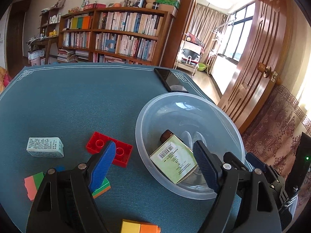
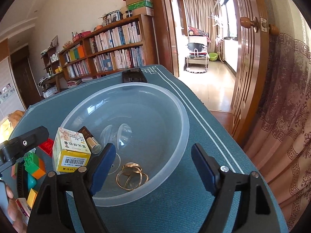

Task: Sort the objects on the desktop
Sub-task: 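Open both tools over the bowl and withdraw them from it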

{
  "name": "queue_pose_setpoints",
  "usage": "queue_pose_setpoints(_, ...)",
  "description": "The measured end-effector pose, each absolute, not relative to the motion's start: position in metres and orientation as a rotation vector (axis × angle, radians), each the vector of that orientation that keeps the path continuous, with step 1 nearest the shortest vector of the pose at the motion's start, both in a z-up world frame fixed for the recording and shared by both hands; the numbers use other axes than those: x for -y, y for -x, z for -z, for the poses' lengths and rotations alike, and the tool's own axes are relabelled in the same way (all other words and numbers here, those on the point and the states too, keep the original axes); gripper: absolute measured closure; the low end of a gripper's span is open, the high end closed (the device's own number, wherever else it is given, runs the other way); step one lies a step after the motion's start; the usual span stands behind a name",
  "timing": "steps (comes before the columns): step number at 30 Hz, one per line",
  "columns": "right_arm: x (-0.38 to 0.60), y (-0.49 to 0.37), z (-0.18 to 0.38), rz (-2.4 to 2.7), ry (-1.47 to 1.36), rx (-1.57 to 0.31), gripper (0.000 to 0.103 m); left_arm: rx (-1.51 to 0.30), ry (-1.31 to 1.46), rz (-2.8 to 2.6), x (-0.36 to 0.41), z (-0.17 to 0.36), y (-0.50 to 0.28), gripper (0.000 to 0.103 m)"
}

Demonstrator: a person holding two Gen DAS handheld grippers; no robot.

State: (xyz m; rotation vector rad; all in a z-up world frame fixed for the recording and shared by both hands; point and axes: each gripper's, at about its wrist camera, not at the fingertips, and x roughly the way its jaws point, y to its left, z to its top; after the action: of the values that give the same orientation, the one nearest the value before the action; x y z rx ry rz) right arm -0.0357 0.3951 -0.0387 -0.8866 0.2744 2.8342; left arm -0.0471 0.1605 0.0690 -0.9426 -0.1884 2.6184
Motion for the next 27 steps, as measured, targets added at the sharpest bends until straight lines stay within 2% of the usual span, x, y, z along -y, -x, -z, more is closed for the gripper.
queue_pose_setpoints(8, -0.401, 0.035, 0.040, -2.811, 0.886, -0.314, 0.020, 0.229, 0.941, -2.669, -0.142, -0.074, 0.050, 0.018)
queue_pose_setpoints(13, -0.399, 0.035, 0.039, -2.812, 0.878, -0.307, 0.020, 0.142, 0.955, -2.699, -0.147, -0.072, 0.050, 0.018)
queue_pose_setpoints(19, -0.399, 0.034, 0.038, -2.810, 0.870, -0.309, 0.020, -0.048, 1.059, -2.717, -0.166, -0.055, 0.052, 0.018)
queue_pose_setpoints(27, -0.396, 0.031, 0.036, -2.809, 0.846, -0.290, 0.020, -0.181, 1.112, -2.676, -0.187, -0.039, 0.054, 0.018)
